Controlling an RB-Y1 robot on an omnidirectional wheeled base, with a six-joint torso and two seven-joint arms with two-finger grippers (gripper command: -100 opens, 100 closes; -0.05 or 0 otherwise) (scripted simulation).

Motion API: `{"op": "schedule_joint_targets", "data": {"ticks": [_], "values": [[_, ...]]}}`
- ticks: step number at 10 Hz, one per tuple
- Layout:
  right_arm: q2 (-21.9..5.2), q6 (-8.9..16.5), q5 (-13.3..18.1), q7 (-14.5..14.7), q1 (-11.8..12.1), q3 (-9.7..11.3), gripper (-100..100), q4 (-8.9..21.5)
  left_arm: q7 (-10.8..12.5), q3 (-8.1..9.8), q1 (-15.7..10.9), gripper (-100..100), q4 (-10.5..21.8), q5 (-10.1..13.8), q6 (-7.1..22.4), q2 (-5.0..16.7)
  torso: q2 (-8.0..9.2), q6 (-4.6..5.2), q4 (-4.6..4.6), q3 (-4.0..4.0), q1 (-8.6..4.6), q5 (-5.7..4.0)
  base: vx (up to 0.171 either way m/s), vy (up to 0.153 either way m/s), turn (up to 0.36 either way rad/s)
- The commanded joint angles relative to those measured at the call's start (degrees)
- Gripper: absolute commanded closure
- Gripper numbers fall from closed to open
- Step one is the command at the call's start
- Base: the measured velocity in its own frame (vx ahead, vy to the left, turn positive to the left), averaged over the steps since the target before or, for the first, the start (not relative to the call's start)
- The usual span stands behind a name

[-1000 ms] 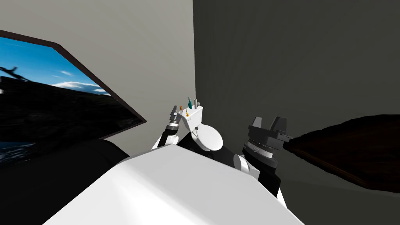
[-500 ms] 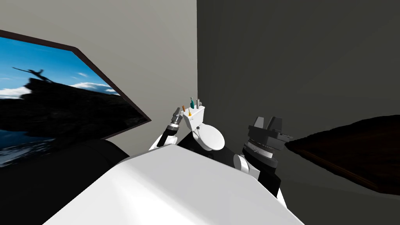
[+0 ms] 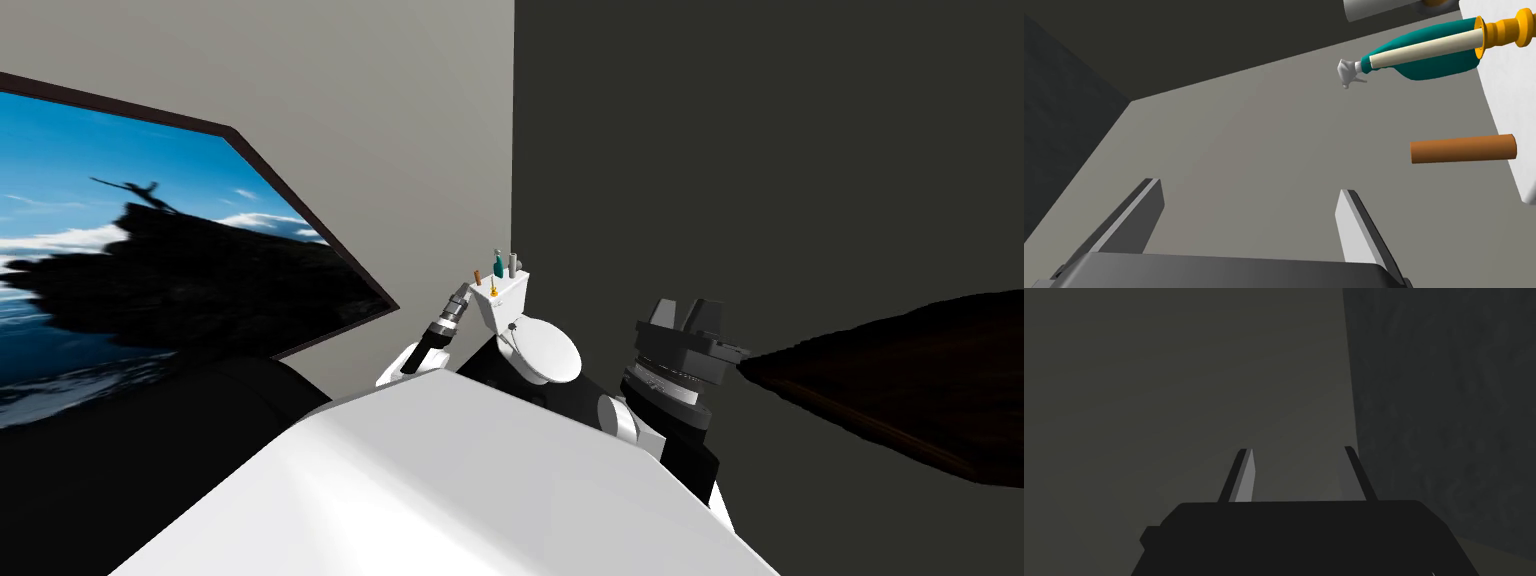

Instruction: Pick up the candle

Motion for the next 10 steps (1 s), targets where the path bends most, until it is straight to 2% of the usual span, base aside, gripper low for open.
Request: {"op": "schedule_joint_targets", "data": {"ticks": [1, 3, 5, 6, 10], "values": [[0.0, 0.0, 0.0, 0.0, 0.0, 0.0, 0, 0.0, -1.4, -0.07, 0.1, -100, 1.8, -1.5, 0.3, 1.9, 0.00, 0.00, 0.00, 0.00, 0.00, 0.00, -0.010, 0.101, -0.080], [0.0, 0.0, 0.0, 0.0, 0.0, 0.0, 0, 0.0, -3.3, -0.17, 0.0, -100, 4.2, -4.0, 1.0, 4.5, -0.16, 0.00, -0.03, -0.09, -0.13, -0.02, -0.002, 0.067, -0.077], [0.0, 0.0, 0.0, 0.0, 0.0, 0.0, 0, 0.0, -4.5, -0.26, 0.0, -100, 5.8, -5.8, 1.5, 6.1, -0.19, 0.01, -0.04, -0.11, -0.19, -0.04, 0.002, 0.056, -0.101], [0.0, 0.0, 0.0, 0.0, 0.0, 0.0, 0, 0.0, -5.6, -0.35, -0.2, -100, 7.3, -7.5, 1.9, 7.6, -0.22, 0.00, -0.05, -0.13, -0.23, -0.05, 0.027, 0.054, -0.143], [0.0, 0.0, 0.0, 0.0, 0.0, 0.0, 0, 0.0, -7.8, -0.44, -0.7, -100, 10.3, -11.5, 2.8, 10.9, -0.45, 0.02, -0.10, -0.26, -0.31, -0.07, 0.056, 0.035, -0.137]]}}
